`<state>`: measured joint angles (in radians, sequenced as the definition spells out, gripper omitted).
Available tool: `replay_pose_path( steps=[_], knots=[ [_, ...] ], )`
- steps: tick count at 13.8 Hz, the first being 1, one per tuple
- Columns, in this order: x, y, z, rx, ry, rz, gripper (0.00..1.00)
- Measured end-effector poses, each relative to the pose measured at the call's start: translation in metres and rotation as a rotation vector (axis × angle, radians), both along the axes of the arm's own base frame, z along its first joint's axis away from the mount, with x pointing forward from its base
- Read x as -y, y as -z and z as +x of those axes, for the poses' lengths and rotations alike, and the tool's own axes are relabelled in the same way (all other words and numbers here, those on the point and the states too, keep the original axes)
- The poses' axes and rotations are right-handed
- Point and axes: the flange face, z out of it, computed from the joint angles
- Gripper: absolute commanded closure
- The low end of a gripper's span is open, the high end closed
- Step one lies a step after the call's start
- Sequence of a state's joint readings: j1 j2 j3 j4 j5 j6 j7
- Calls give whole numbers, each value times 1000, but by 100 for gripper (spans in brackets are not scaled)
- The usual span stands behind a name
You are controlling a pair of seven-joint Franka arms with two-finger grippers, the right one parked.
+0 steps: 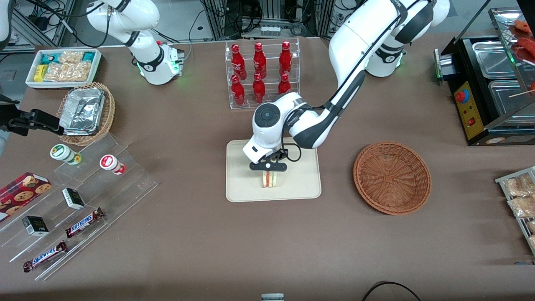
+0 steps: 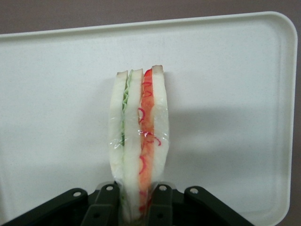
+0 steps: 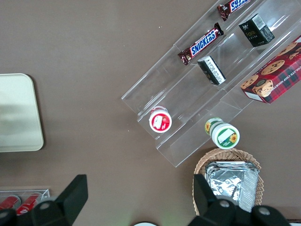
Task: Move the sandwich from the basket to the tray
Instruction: 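Lower the sandwich onto the tray and open the left gripper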
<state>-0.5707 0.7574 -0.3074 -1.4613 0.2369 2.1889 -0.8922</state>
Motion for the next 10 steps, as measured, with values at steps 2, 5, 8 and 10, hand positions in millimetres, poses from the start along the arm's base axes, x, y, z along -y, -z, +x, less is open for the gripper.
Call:
replay_pose_path(
  steps=[2,5,8,10],
  knots=[
    [-1,4,0,-4,-10,4,7],
    [-1,4,1,-3,-39,3,1],
    [1,-6,6,10,-52,-10,1],
    [1,-29,9,20,-71,-5,1]
  ],
)
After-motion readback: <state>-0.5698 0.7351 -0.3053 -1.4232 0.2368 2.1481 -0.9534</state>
